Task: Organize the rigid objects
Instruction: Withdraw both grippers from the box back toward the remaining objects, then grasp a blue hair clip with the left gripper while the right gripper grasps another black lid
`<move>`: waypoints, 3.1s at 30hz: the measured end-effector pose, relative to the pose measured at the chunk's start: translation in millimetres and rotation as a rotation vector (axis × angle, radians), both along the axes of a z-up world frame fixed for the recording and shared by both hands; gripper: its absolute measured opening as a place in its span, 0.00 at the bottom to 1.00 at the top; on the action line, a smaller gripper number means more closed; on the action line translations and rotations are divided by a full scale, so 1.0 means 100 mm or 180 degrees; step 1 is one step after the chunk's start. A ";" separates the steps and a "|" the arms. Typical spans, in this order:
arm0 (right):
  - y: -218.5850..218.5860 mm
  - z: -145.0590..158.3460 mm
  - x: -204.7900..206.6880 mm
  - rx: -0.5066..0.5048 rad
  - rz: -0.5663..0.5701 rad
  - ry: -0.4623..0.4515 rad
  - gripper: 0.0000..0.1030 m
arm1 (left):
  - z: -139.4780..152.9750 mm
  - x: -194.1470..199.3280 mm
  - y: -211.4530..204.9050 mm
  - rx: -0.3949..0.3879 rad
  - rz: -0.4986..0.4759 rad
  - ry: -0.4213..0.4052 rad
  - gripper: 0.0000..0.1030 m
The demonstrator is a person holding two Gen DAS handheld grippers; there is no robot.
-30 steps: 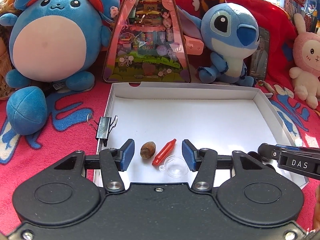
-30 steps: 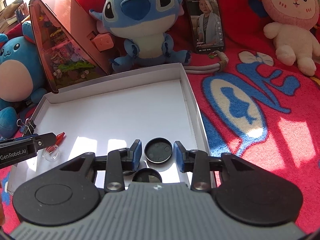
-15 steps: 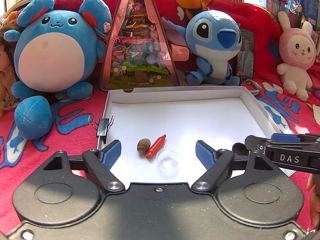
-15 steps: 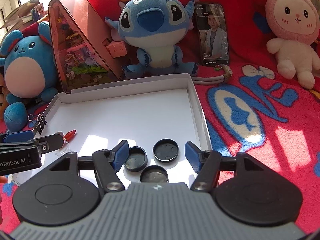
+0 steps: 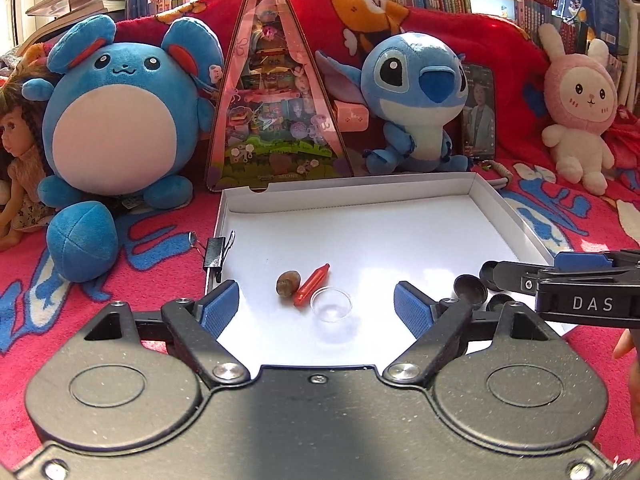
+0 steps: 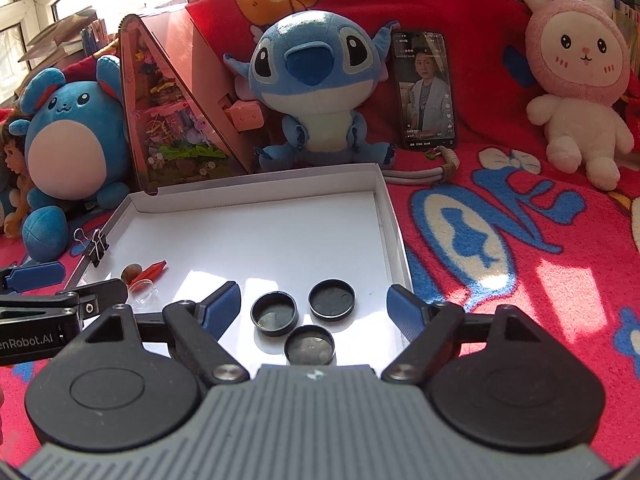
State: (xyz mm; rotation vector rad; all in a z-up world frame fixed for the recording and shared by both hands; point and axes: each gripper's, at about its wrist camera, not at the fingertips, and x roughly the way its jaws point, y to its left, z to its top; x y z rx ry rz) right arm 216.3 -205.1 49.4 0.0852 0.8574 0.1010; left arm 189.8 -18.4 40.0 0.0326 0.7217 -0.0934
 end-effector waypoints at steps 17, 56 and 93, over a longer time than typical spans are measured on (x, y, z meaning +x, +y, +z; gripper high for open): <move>-0.07 0.14 -0.44 -0.0046 0.0166 -0.0260 0.95 | 0.07 -0.55 -0.09 0.0052 -0.0207 -0.0176 0.82; -0.09 0.05 -1.68 -0.0318 0.0592 -0.0621 1.00 | -0.24 -1.77 -0.12 0.0072 -0.0333 -0.0265 0.84; 0.15 -0.19 -2.12 -0.0349 0.0872 -0.0643 0.47 | -0.49 -1.98 -0.30 -0.0176 -0.0467 -0.0009 0.29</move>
